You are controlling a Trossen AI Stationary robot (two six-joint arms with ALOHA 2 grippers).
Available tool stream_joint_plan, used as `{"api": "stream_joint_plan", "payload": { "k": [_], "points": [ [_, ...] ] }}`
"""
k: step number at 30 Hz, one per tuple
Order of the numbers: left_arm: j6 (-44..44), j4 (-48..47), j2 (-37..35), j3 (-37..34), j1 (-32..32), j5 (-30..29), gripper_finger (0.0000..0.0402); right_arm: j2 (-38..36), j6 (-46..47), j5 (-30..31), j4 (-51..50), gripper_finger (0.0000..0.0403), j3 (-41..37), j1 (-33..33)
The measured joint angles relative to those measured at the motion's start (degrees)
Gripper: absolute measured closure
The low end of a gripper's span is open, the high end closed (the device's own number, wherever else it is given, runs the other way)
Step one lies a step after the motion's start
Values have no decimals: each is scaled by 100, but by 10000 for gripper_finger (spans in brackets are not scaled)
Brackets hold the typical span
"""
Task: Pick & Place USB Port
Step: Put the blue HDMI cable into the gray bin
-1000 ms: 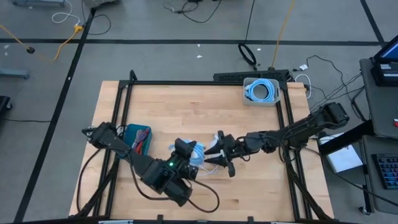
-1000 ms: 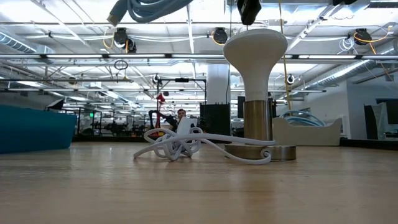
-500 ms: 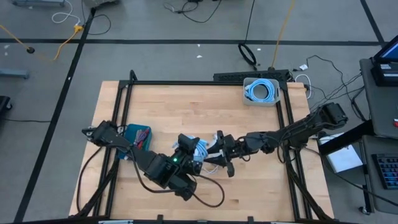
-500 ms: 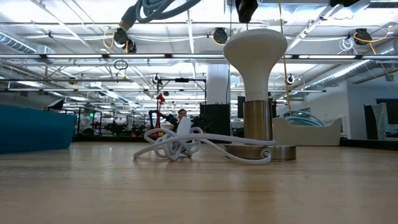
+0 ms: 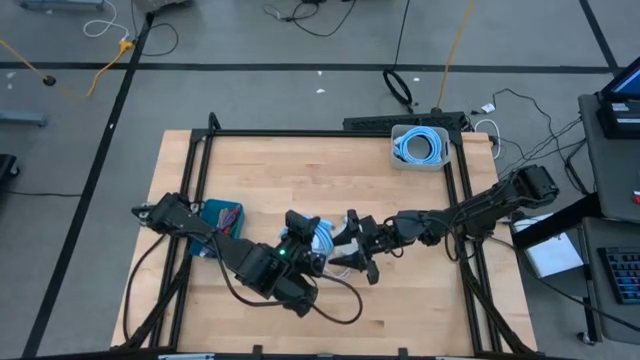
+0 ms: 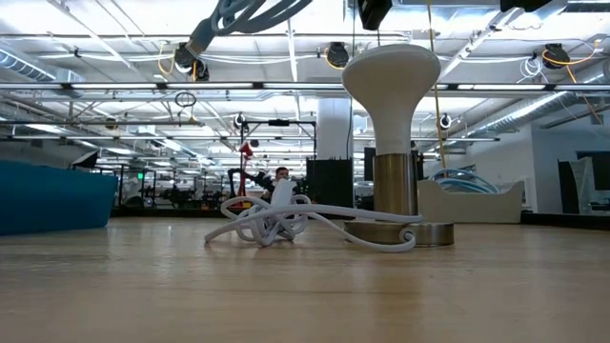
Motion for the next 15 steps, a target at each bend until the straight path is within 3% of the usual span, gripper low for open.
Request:
{"api": "stream_joint_plan", "payload": {
  "k": [5,8,11,15],
  "points": [
    [-25,-49,0,0,12,-7,361,0,20,6,23,153,0,17],
    [40,31,0,0,24,-42,361,-6,64,160,-12,144,0,6],
    [130,118,1,0,27,-49,361,-9,76,368,-104,155,2,9],
    [159,189,2,-4,12,-66,361,-11,56,557,-178,203,7,0]
  ]
}}
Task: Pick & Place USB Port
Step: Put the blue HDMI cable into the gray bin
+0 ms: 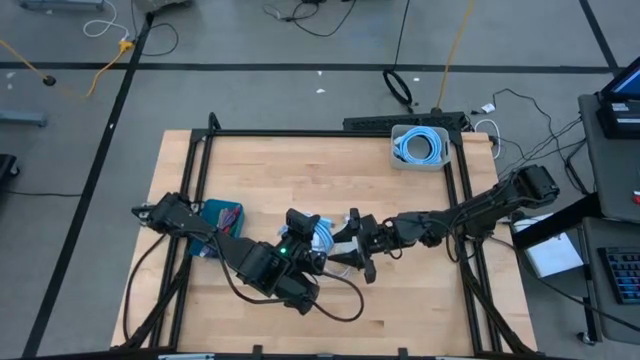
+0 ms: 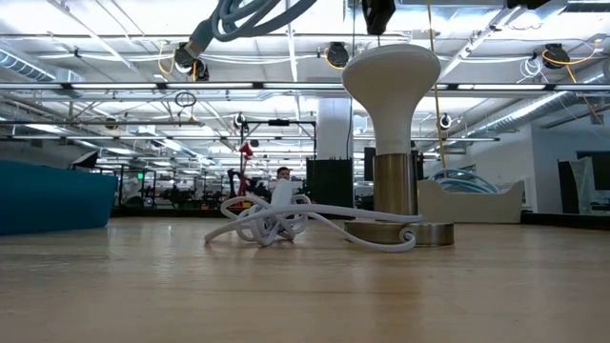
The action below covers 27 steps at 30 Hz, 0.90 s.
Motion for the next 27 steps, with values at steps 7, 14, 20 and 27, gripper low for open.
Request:
{"api": "stream_joint_plan", "payload": {
  "k": [7,14,20,27],
  "points": [
    [12,187,9,128,-267,-155,361,-1,-267,20,-31,370,0,0],
    [-1193,187,-129,461,-1045,-818,292,-13,-1045,417,361,393,10,148],
    [-2726,-157,-638,491,-1943,-875,224,2,-1702,1245,754,393,-9,402],
    [-5102,-1322,-1134,20,-2819,-927,217,0,-1980,287,1687,393,-9,705]
  ]
}}
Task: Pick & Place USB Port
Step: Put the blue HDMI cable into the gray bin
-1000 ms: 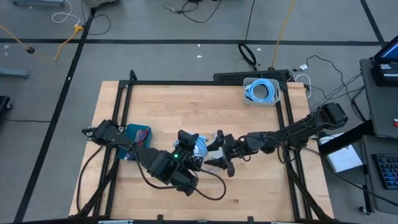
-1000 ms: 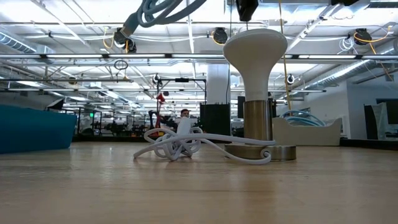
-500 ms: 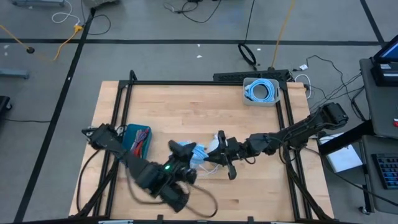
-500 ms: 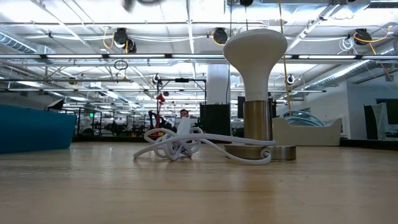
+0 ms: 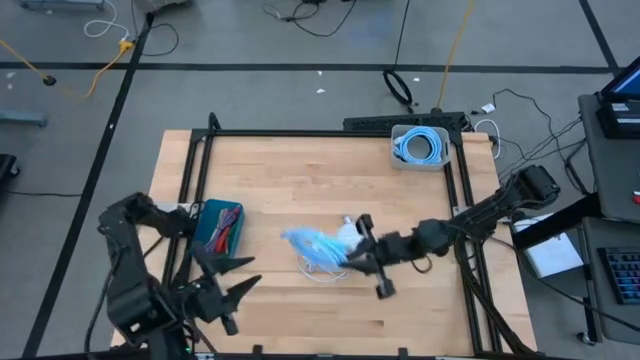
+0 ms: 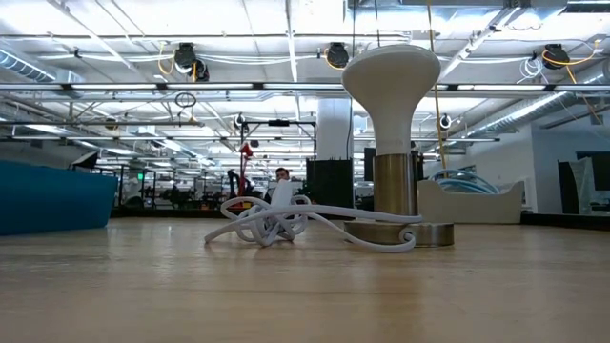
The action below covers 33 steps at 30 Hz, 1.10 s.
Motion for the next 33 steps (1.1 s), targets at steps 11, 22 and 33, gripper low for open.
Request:
{"api": "stream_joint_plan", "payload": {
  "k": [11,22,33],
  "points": [
    [-5864,5,-1950,-5183,-76,-1308,216,0,-1143,-907,1466,393,-269,811],
    [-6973,0,-3280,-6316,-197,-1354,215,0,421,-1976,1222,393,-269,159],
    [-2988,2308,-3275,-5757,-416,-1294,271,-35,1319,-3132,759,393,-271,-343]
  ]
}}
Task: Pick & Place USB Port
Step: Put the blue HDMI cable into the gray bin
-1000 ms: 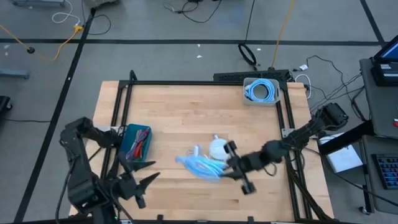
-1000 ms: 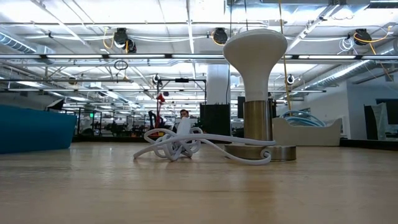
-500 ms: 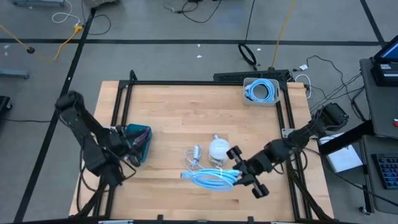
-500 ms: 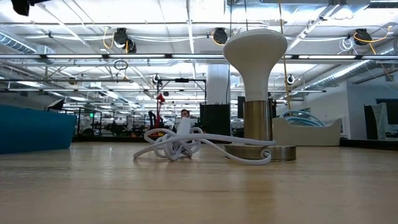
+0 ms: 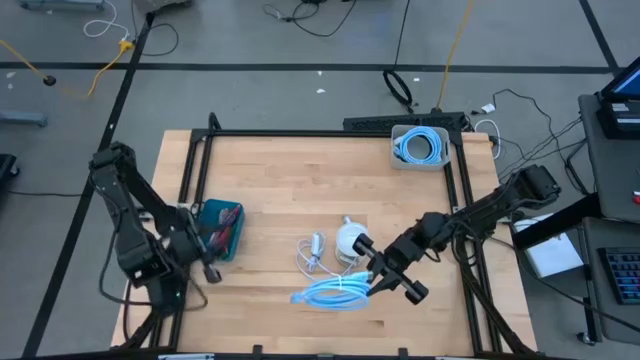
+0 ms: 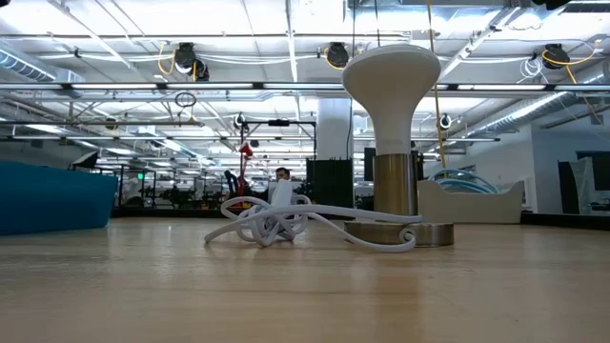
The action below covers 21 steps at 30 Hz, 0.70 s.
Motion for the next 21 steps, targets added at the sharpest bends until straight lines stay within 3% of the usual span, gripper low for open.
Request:
{"api": "stream_joint_plan", "payload": {
  "k": [3,6,9,11,12,15,17,18,21],
  "points": [
    [2949,2528,146,4,47,829,328,-62,-18,-9,-159,393,0,2],
    [6082,5324,487,-44,189,2799,383,-64,-37,-11,-197,393,0,2],
    [8019,7152,784,-66,267,4829,390,-64,-39,-11,-184,393,0,4],
    [8484,7197,834,-64,352,5474,378,-64,-22,-11,-207,393,2,4],
    [8500,6899,816,-64,437,5501,372,-64,-21,-11,-213,393,0,19],
    [7773,5657,628,-169,1095,4940,354,-64,-22,-5,-204,393,1,101],
    [7252,5304,342,-466,1909,4934,342,-64,-22,-15,-206,393,2,144],
    [7192,5393,174,-685,2407,5261,338,-64,-26,-20,-208,393,1,153],
    [7520,6479,-321,-1451,4024,6956,326,-64,-22,-26,-210,393,2,146]
  ]
}}
